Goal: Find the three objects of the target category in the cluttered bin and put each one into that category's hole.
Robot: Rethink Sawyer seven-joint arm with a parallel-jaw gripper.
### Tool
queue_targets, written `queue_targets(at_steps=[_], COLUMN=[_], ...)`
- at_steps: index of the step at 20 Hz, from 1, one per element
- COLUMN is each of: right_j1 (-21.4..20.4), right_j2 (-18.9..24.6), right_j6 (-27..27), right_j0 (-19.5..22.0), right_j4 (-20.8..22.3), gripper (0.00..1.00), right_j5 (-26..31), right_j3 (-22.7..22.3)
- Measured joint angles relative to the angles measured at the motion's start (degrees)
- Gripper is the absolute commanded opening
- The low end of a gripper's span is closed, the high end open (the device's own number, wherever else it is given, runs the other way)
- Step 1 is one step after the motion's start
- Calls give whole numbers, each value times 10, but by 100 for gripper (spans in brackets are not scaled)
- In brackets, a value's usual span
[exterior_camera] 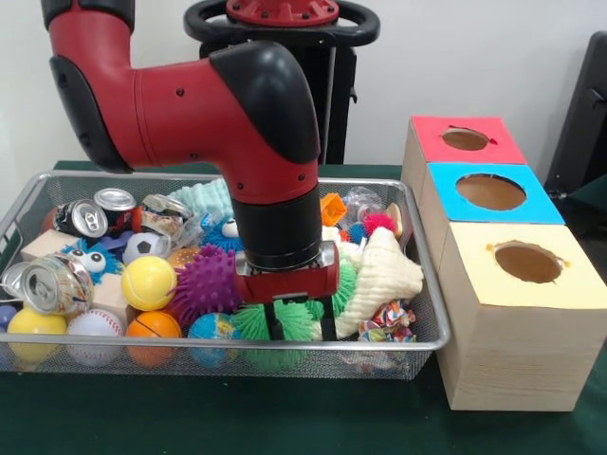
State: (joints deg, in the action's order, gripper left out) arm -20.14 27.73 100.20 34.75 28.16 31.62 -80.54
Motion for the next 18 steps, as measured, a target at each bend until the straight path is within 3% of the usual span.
queue_targets(at_steps=[6, 11, 18], right_j1=[7, -9, -33], right_j2=[-10, -16, -26], right_j6=[0, 0, 0], right_j0=[8, 17, 17], right_j4=[0, 0, 0], gripper=[100, 100, 100], right_j5=[-67, -145, -178], right_j3=[-38, -98, -149])
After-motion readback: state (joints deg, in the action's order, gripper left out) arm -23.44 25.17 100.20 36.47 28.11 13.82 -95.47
